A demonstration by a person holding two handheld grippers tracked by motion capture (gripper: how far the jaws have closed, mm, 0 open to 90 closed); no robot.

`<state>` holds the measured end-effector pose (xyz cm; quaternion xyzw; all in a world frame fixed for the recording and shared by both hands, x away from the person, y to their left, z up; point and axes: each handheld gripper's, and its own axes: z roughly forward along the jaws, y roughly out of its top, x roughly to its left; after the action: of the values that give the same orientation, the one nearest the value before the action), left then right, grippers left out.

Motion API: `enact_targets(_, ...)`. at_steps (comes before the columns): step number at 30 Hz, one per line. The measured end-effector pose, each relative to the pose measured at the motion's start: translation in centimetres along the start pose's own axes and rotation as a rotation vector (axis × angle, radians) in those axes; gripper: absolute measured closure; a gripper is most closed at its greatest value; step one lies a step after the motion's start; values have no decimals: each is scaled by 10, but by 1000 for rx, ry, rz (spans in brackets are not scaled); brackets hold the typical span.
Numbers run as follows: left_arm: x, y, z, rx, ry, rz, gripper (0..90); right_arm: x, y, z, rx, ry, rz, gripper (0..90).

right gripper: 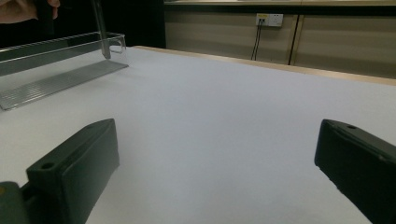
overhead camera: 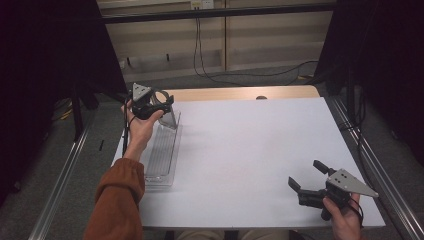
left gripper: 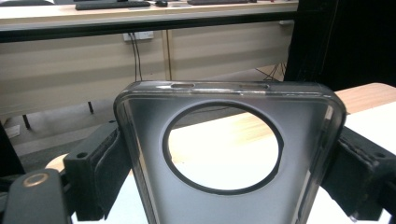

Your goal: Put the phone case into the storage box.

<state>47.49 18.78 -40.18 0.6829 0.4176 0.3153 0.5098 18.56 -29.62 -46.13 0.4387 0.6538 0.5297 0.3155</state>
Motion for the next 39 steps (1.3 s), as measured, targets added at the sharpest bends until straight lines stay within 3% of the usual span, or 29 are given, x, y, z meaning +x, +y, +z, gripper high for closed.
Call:
enact_targets(12,1,-6,8,2,9,-16,118,0,0,0,3,2,5,0)
enact_targets(14,2,-7,8,-3,-4,-17,118,0,-1,1,1,0,2,0)
enact_targets(21,2,-9,9,19,5,-33,115,0,-1,1,1,1,2,0)
enact_targets(24,5,-11,10,16,-12,-38,112,0,-1,1,1,0,3,0)
enact_targets(30,6,-10,9,44,10,-36,109,0,-1,1,1,2,2,0)
enact_targets(33,7,-10,10,33,6,-45,102,0,-1,1,2,4,2,0)
enact_targets(39,6,-9,10,41,36,-57,64,0,-1,1,8,8,3,0)
